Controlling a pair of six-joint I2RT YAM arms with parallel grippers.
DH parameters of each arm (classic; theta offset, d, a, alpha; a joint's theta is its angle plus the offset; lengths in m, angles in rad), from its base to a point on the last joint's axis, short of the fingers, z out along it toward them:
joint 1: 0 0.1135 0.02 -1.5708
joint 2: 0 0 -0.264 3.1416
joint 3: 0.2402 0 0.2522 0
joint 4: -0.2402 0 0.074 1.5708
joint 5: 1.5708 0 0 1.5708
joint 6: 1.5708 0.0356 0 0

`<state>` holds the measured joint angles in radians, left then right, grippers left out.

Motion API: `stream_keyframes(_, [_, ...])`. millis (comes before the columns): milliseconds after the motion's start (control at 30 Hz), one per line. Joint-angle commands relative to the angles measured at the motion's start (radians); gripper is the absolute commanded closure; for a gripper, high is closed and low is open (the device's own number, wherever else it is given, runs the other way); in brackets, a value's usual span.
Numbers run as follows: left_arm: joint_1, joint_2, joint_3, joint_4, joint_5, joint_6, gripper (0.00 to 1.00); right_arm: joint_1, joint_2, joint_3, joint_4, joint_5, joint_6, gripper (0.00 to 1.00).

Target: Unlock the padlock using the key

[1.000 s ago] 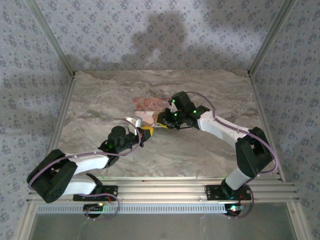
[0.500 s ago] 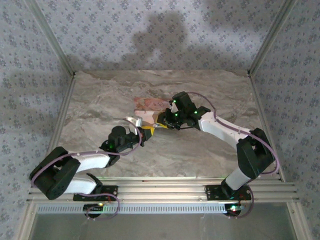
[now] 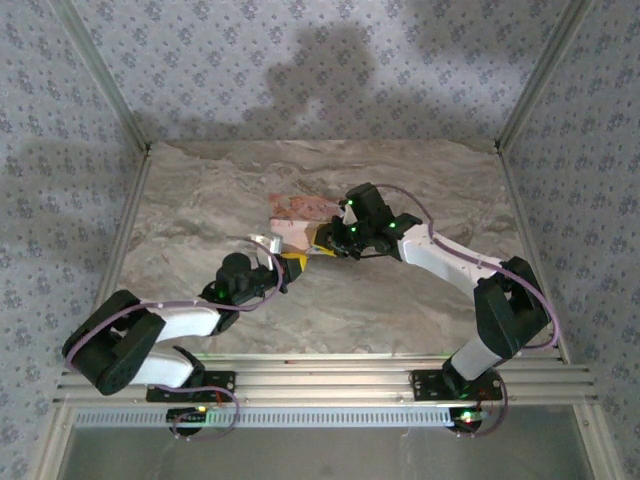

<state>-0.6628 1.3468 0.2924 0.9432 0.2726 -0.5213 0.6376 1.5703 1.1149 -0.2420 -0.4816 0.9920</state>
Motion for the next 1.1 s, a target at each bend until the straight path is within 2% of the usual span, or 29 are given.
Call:
stream_keyframes(0, [0.005, 0.003, -0.007, 0.051, 0.002, -0.008, 1.00, -0.006, -0.049, 0.009, 0.065, -0.033, 0.002, 1.00])
stream_keyframes(1067, [0.012, 0.066, 0.011, 0.176, 0.043, -0.020, 1.00, 0.005, -0.047, 0.008, 0.078, -0.061, 0.022, 1.00])
